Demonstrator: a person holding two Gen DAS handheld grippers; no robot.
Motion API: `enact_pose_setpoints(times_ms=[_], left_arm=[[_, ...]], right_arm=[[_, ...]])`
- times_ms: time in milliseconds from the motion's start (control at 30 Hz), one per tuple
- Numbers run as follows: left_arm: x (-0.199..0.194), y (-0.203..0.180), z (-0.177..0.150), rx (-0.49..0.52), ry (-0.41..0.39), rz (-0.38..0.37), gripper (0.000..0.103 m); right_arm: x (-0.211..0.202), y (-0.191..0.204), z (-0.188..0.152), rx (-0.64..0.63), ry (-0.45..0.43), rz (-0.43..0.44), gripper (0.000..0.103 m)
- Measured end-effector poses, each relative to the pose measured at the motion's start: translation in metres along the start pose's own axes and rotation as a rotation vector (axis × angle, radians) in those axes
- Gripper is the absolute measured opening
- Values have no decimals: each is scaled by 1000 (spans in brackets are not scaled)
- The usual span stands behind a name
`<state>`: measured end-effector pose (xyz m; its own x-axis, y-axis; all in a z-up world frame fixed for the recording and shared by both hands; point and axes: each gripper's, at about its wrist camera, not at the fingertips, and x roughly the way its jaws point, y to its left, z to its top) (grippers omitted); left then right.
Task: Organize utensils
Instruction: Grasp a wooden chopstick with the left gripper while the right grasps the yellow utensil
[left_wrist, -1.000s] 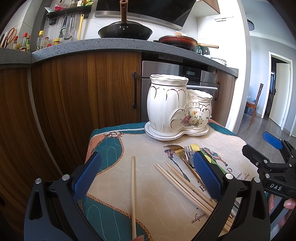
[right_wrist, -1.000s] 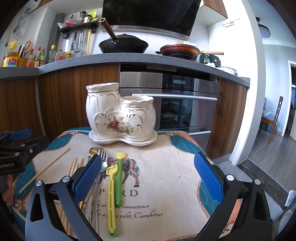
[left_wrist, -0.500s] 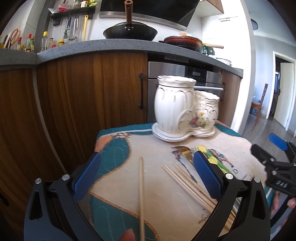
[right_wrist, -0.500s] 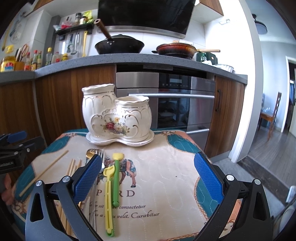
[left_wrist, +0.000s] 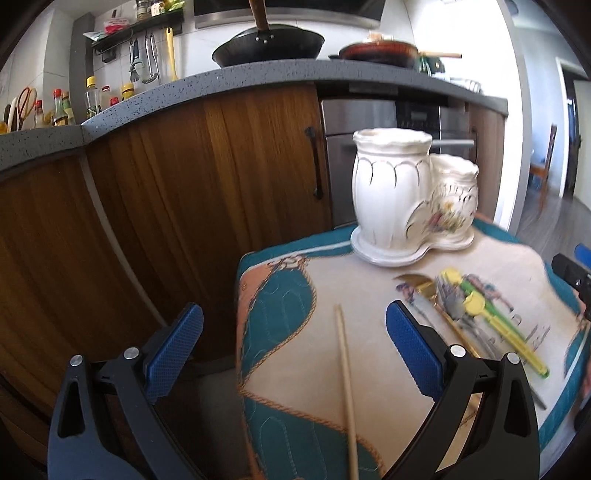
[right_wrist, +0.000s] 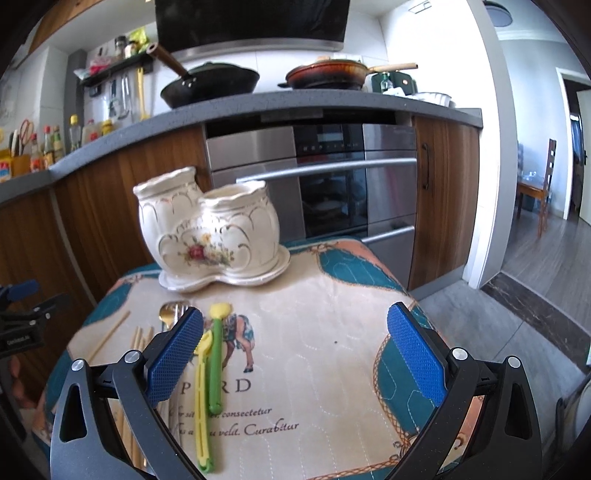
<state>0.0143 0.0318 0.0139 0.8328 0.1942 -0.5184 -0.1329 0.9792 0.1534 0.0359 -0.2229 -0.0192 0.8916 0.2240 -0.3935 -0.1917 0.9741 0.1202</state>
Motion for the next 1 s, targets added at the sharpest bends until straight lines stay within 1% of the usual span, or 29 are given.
enact_pose_setpoints(times_ms=[67, 100, 167, 233, 433, 500, 533, 567, 633, 667, 733, 767, 800, 900, 967, 1000], left_arm=[[-1, -3, -3, 21, 25, -51, 98], [-1, -5, -5, 35, 29, -56, 98], [1, -10, -11, 60, 49, -35, 98], [8, -15, -18, 77, 103, -26, 98], [13, -19, -27, 95, 140, -62, 97], [14, -22, -26, 111, 151, -68, 93], [15, -23, -25, 117, 157, -74, 87], [16, -25, -25, 121, 168, -90, 84], [18, -28, -24, 135, 190, -102, 82], [20, -29, -24, 142, 198, -102, 77], [23, -30, -25, 146, 226, -117, 70], [25, -29, -25, 141, 244, -129, 66], [26, -29, -25, 137, 262, -137, 63], [31, -27, -25, 124, 298, -137, 51], [33, -26, -26, 118, 323, -142, 41], [35, -26, -26, 116, 339, -146, 39]], right_arm=[[0, 2, 0, -18, 10, 25, 99], [-1, 2, 1, -26, 12, 42, 99], [-1, 4, 1, -47, 28, 66, 99], [0, 6, 1, -67, 54, 85, 99], [7, 14, -3, -139, 137, 124, 96], [9, 17, -4, -167, 155, 123, 94], [10, 19, -5, -177, 165, 127, 89], [11, 20, -5, -181, 179, 132, 86], [15, 23, -7, -186, 212, 148, 76], [17, 25, -8, -197, 223, 150, 73], [19, 27, -10, -215, 233, 145, 68], [20, 29, -10, -218, 237, 146, 68], [21, 29, -11, -216, 243, 151, 68], [25, 31, -13, -217, 259, 156, 67], [26, 32, -13, -225, 260, 153, 67], [27, 33, -13, -228, 260, 152, 67]])
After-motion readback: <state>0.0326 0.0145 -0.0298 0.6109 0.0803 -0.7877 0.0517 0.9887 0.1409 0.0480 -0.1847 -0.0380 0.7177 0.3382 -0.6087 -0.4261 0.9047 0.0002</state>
